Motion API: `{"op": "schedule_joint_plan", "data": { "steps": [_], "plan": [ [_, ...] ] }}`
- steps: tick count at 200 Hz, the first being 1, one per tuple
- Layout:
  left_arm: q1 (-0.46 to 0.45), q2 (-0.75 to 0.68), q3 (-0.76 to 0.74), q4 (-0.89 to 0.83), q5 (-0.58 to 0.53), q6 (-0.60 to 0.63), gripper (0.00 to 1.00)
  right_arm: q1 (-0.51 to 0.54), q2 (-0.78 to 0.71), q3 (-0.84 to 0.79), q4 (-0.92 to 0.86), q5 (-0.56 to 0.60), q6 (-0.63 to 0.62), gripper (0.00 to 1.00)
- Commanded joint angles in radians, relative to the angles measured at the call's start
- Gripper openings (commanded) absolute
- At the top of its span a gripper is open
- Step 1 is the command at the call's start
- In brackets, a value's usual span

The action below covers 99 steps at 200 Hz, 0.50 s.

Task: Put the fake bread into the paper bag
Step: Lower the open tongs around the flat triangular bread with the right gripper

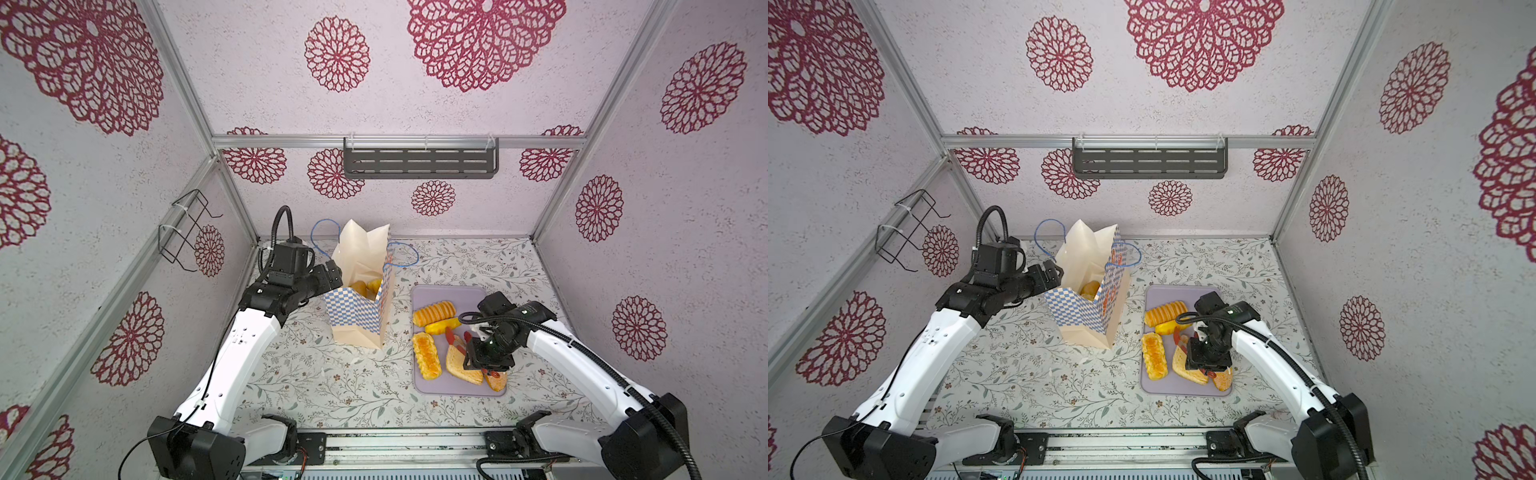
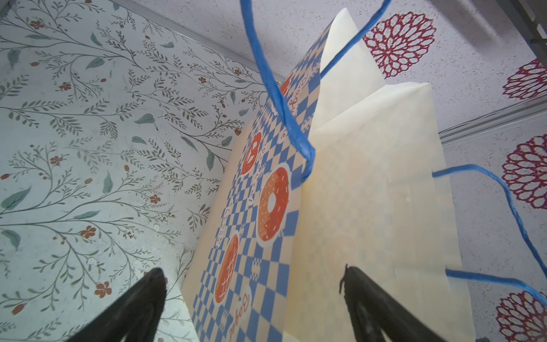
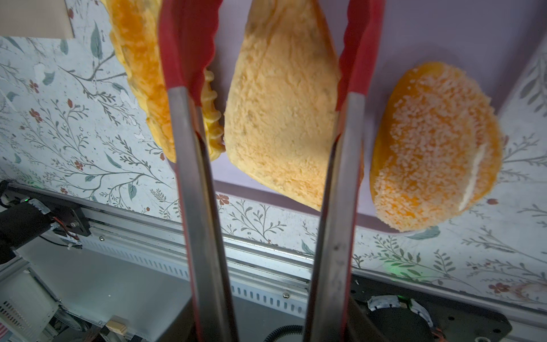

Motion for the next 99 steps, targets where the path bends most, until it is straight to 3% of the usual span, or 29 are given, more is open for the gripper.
{"op": "schedule_joint_plan", "data": {
  "steps": [1, 30, 99],
  "plan": [
    [0.011, -0.023, -0.009, 0.040, 0.016, -0.006, 0.97, 0.012, 0.011, 0.037, -0.024, 0.042, -0.022, 0.51],
    [0.011, -0.019, -0.014, 0.055, 0.029, -0.009, 0.97, 0.012, 0.028, 0.046, -0.060, 0.084, -0.032, 0.50],
    [0.014, -0.018, -0.033, 0.078, 0.040, -0.014, 0.97, 0.025, 0.023, 0.092, -0.122, 0.062, -0.027, 0.47]
  ]
}}
